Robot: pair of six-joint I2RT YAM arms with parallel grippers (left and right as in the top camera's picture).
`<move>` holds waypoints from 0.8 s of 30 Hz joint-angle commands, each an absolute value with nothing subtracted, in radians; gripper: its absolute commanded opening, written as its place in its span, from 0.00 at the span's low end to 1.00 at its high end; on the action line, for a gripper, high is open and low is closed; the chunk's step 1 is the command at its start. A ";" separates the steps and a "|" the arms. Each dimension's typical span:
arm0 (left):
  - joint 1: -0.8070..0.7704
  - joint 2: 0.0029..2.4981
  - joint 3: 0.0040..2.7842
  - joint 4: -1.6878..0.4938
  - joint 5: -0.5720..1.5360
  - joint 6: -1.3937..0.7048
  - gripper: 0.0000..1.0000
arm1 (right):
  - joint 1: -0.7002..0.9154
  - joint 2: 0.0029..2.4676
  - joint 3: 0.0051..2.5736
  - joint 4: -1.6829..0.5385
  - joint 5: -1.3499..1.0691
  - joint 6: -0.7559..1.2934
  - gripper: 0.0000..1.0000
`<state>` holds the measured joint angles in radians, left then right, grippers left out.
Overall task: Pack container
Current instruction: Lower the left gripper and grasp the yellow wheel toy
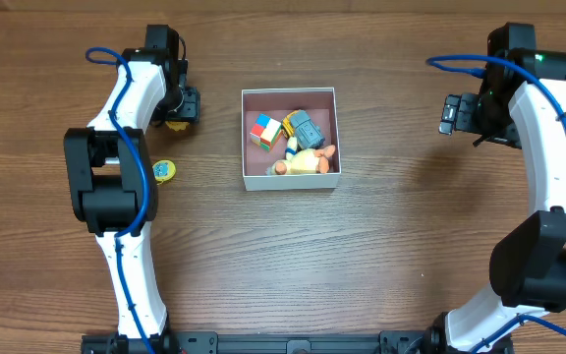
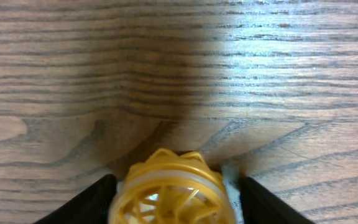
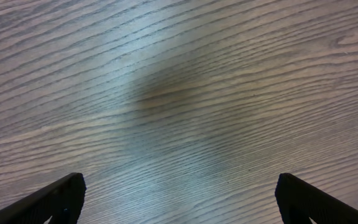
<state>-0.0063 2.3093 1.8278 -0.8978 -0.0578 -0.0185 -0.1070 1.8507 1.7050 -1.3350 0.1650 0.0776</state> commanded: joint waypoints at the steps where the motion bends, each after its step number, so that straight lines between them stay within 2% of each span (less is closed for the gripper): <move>1: -0.006 2.330 1.828 -0.889 -0.087 -0.003 0.58 | -0.109 1.840 1.709 -1.332 0.179 0.078 1.00; 4: -0.006 2.330 1.828 -0.889 -0.101 -0.003 0.57 | -0.109 1.840 1.709 -1.332 0.179 0.078 1.00; 11: -0.006 2.330 1.828 -0.888 -0.108 -0.003 0.42 | -0.109 1.840 1.709 -1.332 0.179 0.078 1.00; 20: -0.008 2.326 1.838 -0.905 -0.106 -0.003 0.40 | -0.109 1.840 1.709 -1.332 0.179 0.078 1.00; 24: -0.014 2.324 1.909 -0.981 -0.077 -0.003 0.35 | -0.109 1.840 1.709 -1.332 0.179 0.078 1.00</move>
<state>-0.0063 2.3093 1.8374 -0.9363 -0.0906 -0.0151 -0.1070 1.8507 1.7050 -1.3357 0.1650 0.0776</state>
